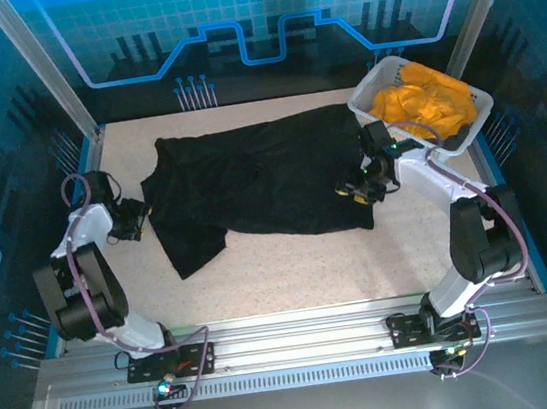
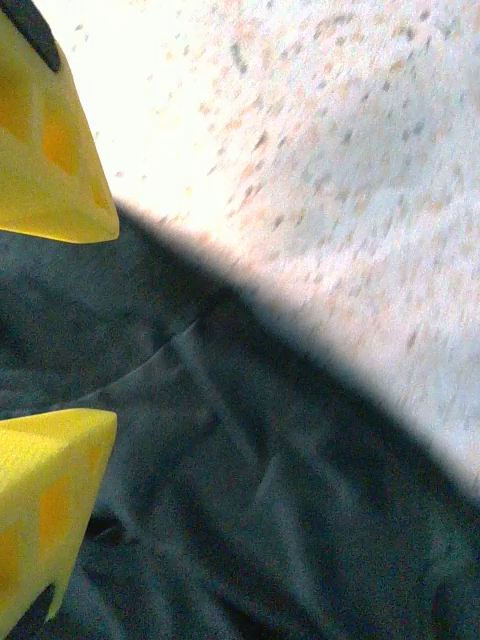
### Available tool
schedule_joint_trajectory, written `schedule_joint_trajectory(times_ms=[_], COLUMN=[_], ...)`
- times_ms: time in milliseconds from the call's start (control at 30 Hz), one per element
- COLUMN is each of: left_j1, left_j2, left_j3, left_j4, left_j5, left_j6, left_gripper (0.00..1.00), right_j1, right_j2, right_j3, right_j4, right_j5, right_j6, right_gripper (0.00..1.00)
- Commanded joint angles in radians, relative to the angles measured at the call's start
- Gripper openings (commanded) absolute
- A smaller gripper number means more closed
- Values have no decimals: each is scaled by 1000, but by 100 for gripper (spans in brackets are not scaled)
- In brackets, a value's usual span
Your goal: Fold and stack the t-shirts
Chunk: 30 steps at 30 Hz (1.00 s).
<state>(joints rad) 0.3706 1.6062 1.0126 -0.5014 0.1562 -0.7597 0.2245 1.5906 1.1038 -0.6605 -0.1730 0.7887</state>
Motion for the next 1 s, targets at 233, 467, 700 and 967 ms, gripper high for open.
schedule_joint_trajectory(times_ms=[233, 467, 700, 967], left_j1=[16, 5, -15, 24], left_j2=[186, 224, 175, -27], left_j3=[44, 12, -28, -105], left_j4=[159, 224, 257, 165], left_j5=[89, 161, 182, 63], left_j6=[154, 154, 136, 116], left_gripper=[54, 49, 0, 0], right_j1=[-46, -50, -78, -103], right_j2=[-155, -182, -252, -156], right_j3=[-129, -162, -273, -309], right_j4=[1, -22, -27, 112], right_j5=[-40, -19, 51, 23], right_j6=[-40, -14, 107, 249], right_gripper=[49, 49, 50, 51])
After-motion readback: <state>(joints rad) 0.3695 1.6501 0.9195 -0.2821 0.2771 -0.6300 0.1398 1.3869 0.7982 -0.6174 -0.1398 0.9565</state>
